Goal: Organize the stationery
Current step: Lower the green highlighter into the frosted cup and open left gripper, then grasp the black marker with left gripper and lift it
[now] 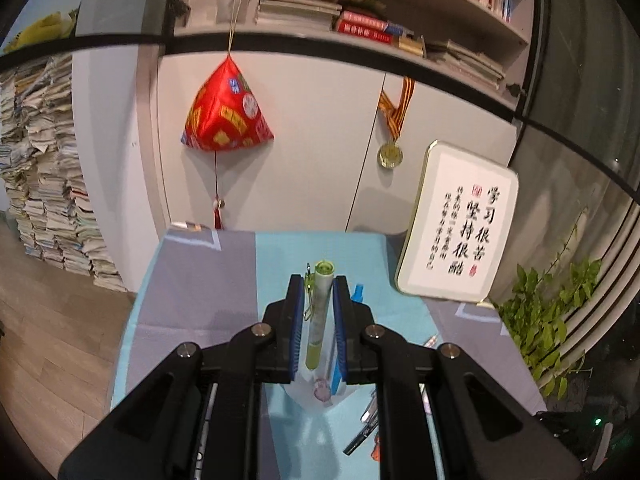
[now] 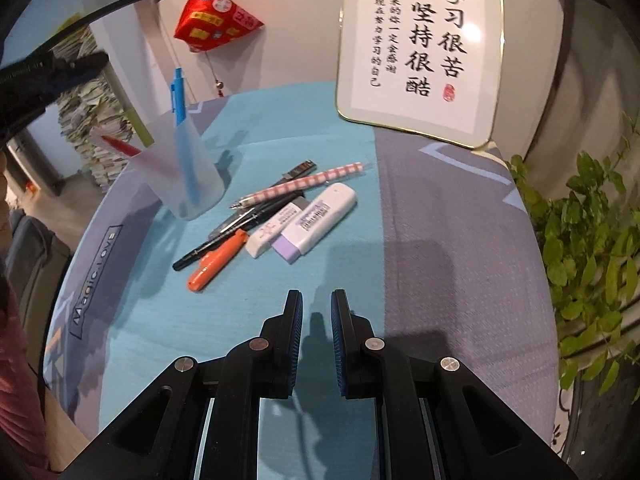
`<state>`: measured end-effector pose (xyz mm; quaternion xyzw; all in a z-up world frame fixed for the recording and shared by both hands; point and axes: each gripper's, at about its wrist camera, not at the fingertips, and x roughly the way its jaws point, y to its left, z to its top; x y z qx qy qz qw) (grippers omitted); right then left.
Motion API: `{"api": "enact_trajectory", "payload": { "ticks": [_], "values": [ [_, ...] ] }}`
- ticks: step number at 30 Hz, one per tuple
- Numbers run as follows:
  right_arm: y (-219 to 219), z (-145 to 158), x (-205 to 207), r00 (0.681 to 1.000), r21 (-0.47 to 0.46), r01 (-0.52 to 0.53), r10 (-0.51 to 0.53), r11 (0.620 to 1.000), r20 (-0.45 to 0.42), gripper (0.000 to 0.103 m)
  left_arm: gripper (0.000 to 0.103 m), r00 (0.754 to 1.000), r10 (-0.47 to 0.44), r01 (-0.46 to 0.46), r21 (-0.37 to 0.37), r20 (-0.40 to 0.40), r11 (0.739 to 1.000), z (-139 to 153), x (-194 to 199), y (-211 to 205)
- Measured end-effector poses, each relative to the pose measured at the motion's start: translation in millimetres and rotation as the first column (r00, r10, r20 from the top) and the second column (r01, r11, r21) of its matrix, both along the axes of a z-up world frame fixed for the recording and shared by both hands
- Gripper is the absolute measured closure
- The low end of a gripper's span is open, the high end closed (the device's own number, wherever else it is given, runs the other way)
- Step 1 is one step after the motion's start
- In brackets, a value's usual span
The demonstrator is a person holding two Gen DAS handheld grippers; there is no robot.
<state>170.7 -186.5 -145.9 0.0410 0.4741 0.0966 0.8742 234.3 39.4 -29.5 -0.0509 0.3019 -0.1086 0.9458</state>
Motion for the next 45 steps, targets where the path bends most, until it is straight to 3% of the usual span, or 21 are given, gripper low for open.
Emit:
{"api": "enact_trajectory", "payload": {
  "ticks": [20,23,26,32,37,40,42,45],
  "values": [
    [0.4,-11.6,2.3,0.998,0.015,0.006,-0.005,1.0,-0.056,0.09,0.09,0.995,-0.018,0.02,0.026,-0.097,0.999,-28.5,0.3,-5.2],
    [-1.2,-12.2,2.2,0.998,0.024,0.012,-0.011,1.0,-0.062,0.09,0.08,0.994,-0.019,0.021,0.025,-0.108,0.999,-29.4,-1.8,-3.9],
    [-1.1,-12.1,1.2,0.998,0.024,0.015,-0.014,1.0,-0.062,0.09,0.075,0.996,-0.007,0.01,0.028,-0.087,1.0,-25.2,-7.6,-1.4],
    [-0.1,-12.6,1.6,0.998,0.021,0.01,-0.009,1.0,-0.066,0.09,0.075,1.0,-0.025,0.024,0.041,0.008,0.999,-7.1,-39.6,-1.4],
    [0.1,-16.1,4.6,0.997,0.026,0.013,-0.011,1.0,-0.082,0.09,0.074,0.984,-0.169,0.166,0.062,0.063,0.984,-3.7,-80.6,-18.6],
    [2.0,-18.2,5.0,0.996,0.028,0.011,-0.008,1.0,-0.092,0.09,0.074,0.971,-0.239,0.234,0.119,0.024,0.965,-24.1,-90.2,-37.0],
    [2.8,-19.6,5.0,0.995,0.03,0.009,-0.006,1.0,-0.096,0.09,0.074,0.97,-0.241,0.244,0.175,-0.037,0.954,-47.7,-85.7,-48.3],
    [-0.1,-18.9,5.4,0.995,0.038,0.011,-0.007,0.999,-0.098,0.09,0.074,0.963,-0.236,0.257,0.186,-0.132,0.948,-77.6,-71.8,-53.9]
  ]
}}
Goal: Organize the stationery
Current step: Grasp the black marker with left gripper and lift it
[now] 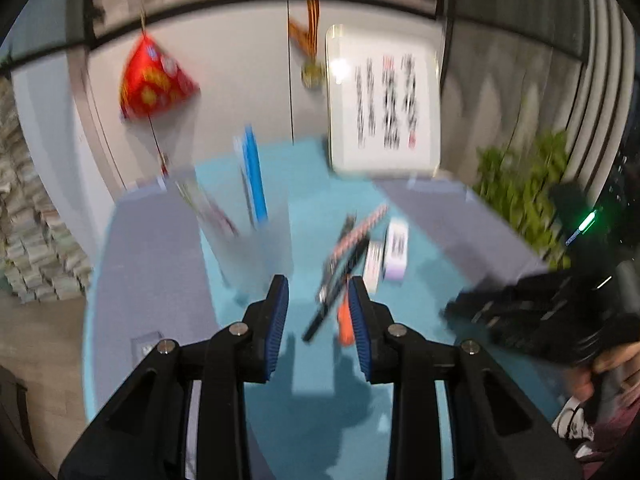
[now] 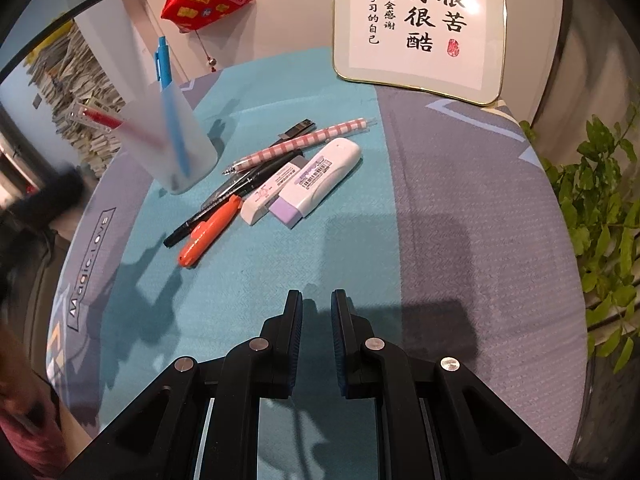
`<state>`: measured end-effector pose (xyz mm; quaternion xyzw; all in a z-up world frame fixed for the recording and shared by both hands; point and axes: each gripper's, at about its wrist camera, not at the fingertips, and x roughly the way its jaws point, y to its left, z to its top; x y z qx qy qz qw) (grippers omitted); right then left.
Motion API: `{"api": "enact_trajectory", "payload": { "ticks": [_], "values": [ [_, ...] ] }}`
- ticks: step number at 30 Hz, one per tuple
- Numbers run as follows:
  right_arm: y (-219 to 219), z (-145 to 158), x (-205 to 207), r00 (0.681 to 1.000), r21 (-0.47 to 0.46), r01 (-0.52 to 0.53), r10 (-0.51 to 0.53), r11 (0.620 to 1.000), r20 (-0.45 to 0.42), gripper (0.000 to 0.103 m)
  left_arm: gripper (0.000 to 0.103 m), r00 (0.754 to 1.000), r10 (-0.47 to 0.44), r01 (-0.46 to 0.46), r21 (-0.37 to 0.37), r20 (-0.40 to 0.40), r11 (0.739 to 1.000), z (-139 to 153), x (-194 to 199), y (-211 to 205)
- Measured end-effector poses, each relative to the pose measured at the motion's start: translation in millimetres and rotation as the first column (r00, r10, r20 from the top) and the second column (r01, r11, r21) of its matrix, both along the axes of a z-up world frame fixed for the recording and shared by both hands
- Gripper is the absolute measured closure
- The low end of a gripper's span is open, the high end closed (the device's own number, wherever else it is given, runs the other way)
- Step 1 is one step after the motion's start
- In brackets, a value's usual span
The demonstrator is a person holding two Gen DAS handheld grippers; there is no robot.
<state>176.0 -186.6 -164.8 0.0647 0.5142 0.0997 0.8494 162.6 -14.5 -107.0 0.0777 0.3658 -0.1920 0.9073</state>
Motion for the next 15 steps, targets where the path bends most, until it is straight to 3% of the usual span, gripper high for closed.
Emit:
{"api": "enact_trajectory", "payload": {
  "ticks": [7,15],
  "values": [
    [-14.3,2.1,6.9,0.999,0.005,0.046,-0.046,0.999,0.002,0.09,0.075,0.995,-0.003,0.011,0.079,-0.095,0.997,-45.3,24.4,-5.3],
    [-22.5,-5.8,15.1,0.997,0.025,0.077,-0.077,0.997,-0.03,0.09,0.075,0.99,-0.038,0.054,0.112,-0.138,0.992,-63.7,36.4,-17.0]
  ]
}}
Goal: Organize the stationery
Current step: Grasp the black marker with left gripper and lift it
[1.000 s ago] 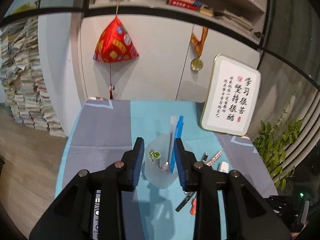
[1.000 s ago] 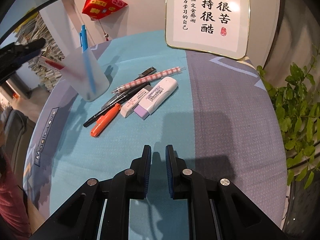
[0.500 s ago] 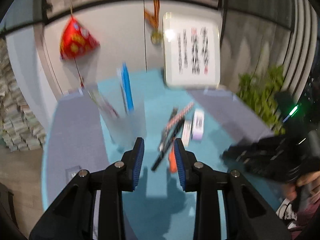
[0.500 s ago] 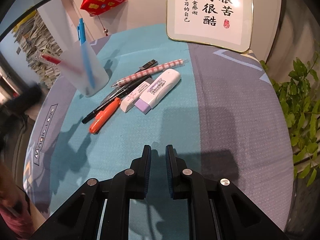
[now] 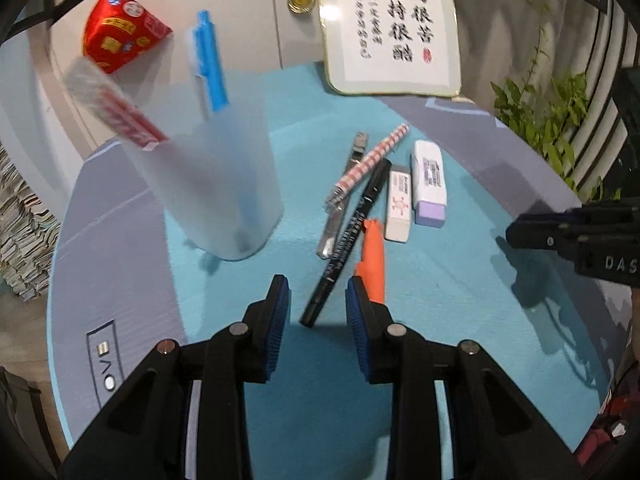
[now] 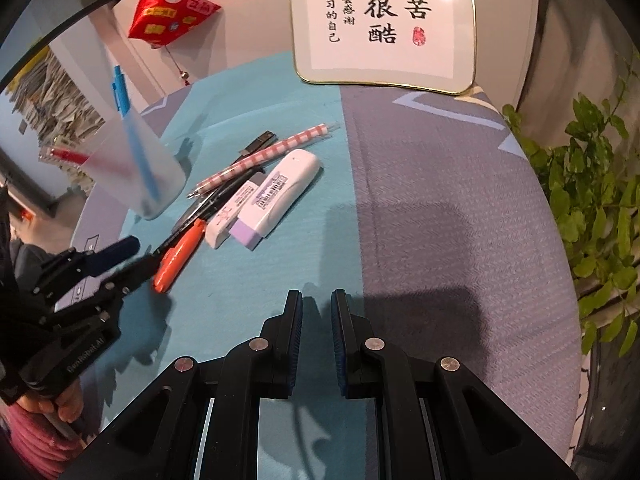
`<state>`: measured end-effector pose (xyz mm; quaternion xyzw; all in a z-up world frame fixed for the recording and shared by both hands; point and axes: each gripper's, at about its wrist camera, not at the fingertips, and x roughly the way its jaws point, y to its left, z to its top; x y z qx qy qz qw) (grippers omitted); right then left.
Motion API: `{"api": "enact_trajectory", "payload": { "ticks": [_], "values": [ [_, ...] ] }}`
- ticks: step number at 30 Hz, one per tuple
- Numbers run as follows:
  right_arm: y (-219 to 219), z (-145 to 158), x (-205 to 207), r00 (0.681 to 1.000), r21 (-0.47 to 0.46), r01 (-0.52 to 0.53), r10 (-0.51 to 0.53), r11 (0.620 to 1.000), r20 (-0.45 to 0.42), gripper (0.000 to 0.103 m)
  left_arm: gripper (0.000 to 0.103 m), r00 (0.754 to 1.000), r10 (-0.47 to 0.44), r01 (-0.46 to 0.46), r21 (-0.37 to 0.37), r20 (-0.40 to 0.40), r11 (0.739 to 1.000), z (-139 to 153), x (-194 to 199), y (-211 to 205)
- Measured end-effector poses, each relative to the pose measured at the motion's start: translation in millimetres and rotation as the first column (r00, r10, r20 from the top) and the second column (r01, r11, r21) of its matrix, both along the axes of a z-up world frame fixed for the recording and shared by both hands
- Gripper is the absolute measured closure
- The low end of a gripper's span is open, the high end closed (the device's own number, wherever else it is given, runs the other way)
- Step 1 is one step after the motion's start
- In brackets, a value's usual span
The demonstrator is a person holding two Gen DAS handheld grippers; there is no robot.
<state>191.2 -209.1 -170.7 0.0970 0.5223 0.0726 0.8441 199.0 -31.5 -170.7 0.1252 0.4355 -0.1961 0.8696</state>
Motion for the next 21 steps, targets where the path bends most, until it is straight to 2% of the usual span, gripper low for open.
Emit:
{"api": "enact_trajectory", "payload": {
  "ticks": [13,15,18,21],
  "values": [
    [-10.4,-5.7,4.5,1.0,0.028,0.022,-0.021,0.999,-0.017,0.09,0.074,0.999,-0.05,0.05,-0.01,-0.002,0.999,-7.4,28.8,-35.1],
    [-13.4,-5.4,3.7,0.999,0.033,0.029,-0.028,0.999,-0.016,0.09,0.078,0.998,-0.053,0.052,-0.025,-0.019,0.998,-7.0,33.6,-38.0],
    [-20.2,-4.0,2.5,0.999,0.038,0.043,-0.042,0.998,-0.012,0.09,0.095,0.992,-0.078,0.068,-0.095,-0.103,0.993,-4.9,33.8,-37.9],
    [-29.3,-2.1,1.0,0.998,0.044,0.065,-0.065,0.997,-0.005,0.09,0.095,0.985,-0.058,0.037,-0.128,-0.161,0.991,-4.7,19.4,-38.2]
  ]
}}
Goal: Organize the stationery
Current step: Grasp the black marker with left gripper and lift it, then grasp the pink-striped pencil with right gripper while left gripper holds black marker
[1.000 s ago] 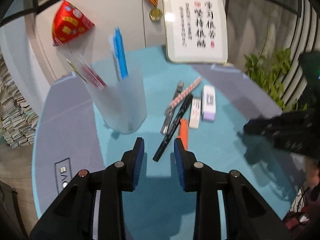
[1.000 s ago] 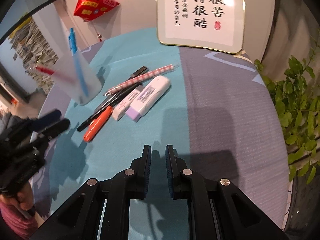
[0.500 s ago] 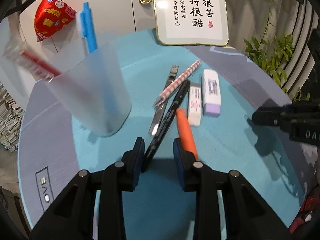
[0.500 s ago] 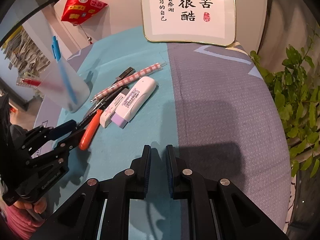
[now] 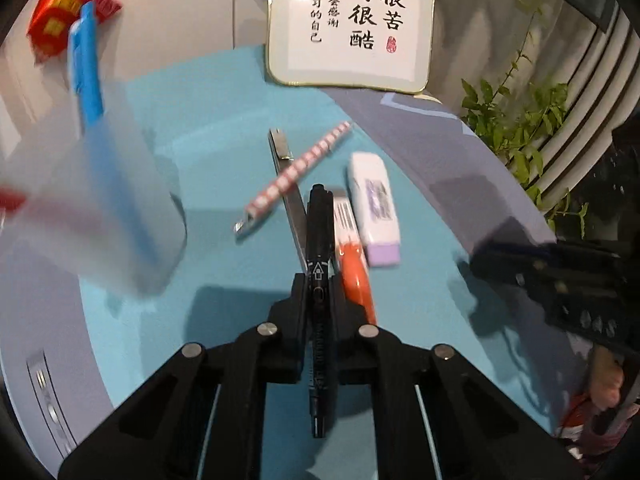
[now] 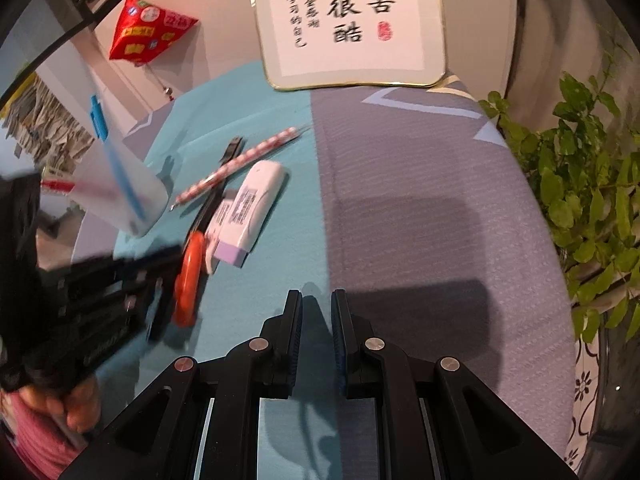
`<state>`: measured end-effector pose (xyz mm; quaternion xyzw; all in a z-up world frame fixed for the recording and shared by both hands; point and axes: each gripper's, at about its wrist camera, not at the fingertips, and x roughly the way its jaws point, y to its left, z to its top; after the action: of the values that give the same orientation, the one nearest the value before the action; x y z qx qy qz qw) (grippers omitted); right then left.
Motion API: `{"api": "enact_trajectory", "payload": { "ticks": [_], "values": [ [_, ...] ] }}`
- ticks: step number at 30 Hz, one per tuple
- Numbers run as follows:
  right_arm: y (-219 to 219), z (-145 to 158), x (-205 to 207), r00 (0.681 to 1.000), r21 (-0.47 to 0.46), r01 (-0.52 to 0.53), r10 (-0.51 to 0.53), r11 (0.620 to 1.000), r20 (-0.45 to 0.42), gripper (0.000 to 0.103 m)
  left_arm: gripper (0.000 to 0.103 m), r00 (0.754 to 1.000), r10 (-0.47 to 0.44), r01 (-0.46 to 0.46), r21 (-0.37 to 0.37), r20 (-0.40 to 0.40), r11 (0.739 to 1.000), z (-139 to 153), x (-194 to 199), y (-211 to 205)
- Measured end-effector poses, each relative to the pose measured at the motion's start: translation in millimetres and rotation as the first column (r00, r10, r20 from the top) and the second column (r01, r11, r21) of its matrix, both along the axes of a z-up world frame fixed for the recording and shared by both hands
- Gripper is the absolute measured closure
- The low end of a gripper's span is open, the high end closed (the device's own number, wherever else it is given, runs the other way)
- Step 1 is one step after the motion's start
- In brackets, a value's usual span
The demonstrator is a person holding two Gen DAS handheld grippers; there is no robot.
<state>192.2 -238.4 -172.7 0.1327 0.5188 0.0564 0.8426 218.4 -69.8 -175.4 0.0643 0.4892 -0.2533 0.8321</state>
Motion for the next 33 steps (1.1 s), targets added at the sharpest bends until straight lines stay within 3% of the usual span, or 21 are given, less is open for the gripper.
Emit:
{"api": "enact_trajectory", "payload": {
  "ticks": [5,9,12,20,23,25,26,29,33],
  "values": [
    [-11.4,1.0,-3.4,1.0,0.012,0.023,-0.024,1.0,0.006,0.09,0.095,0.99,-0.055,0.039,-0.121,-0.132,0.992,-2.2,-46.8,1.6],
    [-10.3,1.0,-2.0,1.0,0.02,0.022,-0.022,1.0,0.002,0.09,0.095,0.994,-0.057,0.048,-0.09,-0.096,0.995,1.2,-74.5,2.6],
    [-3.9,5.6,5.5,1.0,0.031,0.011,-0.012,0.999,0.008,0.09,0.095,0.999,-0.01,0.007,-0.054,-0.046,0.999,5.7,-72.2,9.4],
    [12.5,29.1,53.1,0.999,0.078,0.035,-0.036,0.996,0.015,0.09,0.095,0.995,0.096,-0.097,-0.052,-0.023,0.994,6.7,-65.4,42.2],
    [16.1,26.4,85.0,0.998,0.096,0.063,-0.06,0.993,-0.035,0.085,0.094,0.993,0.116,-0.116,-0.052,-0.017,0.992,7.5,-68.0,52.5],
    [14.7,19.0,105.7,0.99,0.109,0.123,-0.114,0.986,-0.088,0.068,0.093,0.993,0.113,-0.114,-0.058,-0.017,0.992,6.5,-69.5,55.5],
    [13.7,16.1,114.0,0.984,0.105,0.156,-0.145,0.982,-0.105,0.065,0.093,0.994,0.11,-0.11,-0.059,-0.015,0.992,6.4,-70.7,56.4],
    [15.0,8.5,132.5,0.963,0.044,0.232,-0.223,0.972,-0.152,0.063,0.094,0.995,0.097,-0.097,-0.053,-0.001,0.994,5.1,-69.4,52.1],
    [22.7,-5.5,144.1,0.942,0.072,0.261,-0.238,0.963,-0.236,0.063,0.094,0.997,0.072,-0.071,-0.067,0.009,0.995,4.3,-68.8,51.9]
  ]
}}
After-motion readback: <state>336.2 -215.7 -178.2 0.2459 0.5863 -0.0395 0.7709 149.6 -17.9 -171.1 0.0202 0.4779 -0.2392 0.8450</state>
